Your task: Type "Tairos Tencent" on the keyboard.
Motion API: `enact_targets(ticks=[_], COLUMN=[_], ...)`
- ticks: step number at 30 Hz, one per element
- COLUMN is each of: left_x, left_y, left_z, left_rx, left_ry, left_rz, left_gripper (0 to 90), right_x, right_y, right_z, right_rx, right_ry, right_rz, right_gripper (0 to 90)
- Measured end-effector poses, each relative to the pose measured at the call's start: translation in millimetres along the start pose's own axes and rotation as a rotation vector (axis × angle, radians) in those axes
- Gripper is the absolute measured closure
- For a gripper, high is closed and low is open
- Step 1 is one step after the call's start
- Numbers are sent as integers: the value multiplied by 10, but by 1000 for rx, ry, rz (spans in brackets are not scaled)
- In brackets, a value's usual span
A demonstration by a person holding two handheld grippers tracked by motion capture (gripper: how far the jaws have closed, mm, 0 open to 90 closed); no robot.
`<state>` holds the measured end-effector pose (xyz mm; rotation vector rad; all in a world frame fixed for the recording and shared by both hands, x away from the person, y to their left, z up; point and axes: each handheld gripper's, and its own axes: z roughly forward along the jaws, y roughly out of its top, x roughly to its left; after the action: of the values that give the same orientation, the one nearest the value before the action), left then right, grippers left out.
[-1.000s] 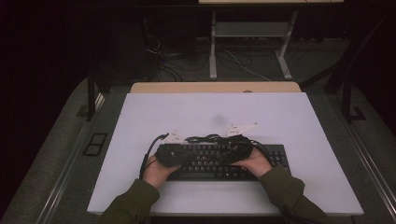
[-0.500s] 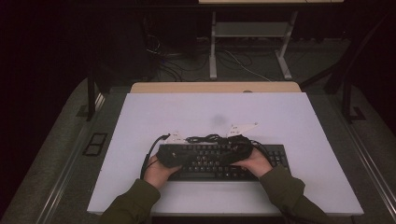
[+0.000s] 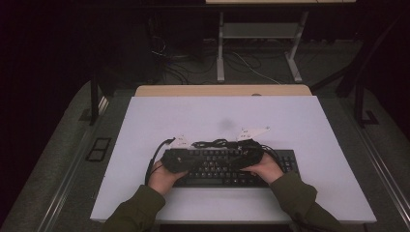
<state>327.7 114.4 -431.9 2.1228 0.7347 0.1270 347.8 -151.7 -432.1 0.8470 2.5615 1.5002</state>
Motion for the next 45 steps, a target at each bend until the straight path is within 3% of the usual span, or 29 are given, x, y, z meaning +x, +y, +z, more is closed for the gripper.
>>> enact_targets(ticks=[7,18,27,45], left_x=[17,43,55,38], left_y=[-3,-66,-150,-372], left_z=[-74,-218,-332,-604], left_rx=[-22,-54,-75,-106], left_ry=[-3,10,21,32], left_rz=[-13,-13,-33,-52], left_gripper=[779,488,305,113], right_x=[-12,-19,-8,-6], right_y=[-10,-19,-38,-247], right_z=[-6,-56,-142,-516], right_rx=[-1,-6,-13,-37], right_ry=[5,-1,-9,-39], right_rz=[-3,-1,-4,18], right_gripper=[189,188,187,183])
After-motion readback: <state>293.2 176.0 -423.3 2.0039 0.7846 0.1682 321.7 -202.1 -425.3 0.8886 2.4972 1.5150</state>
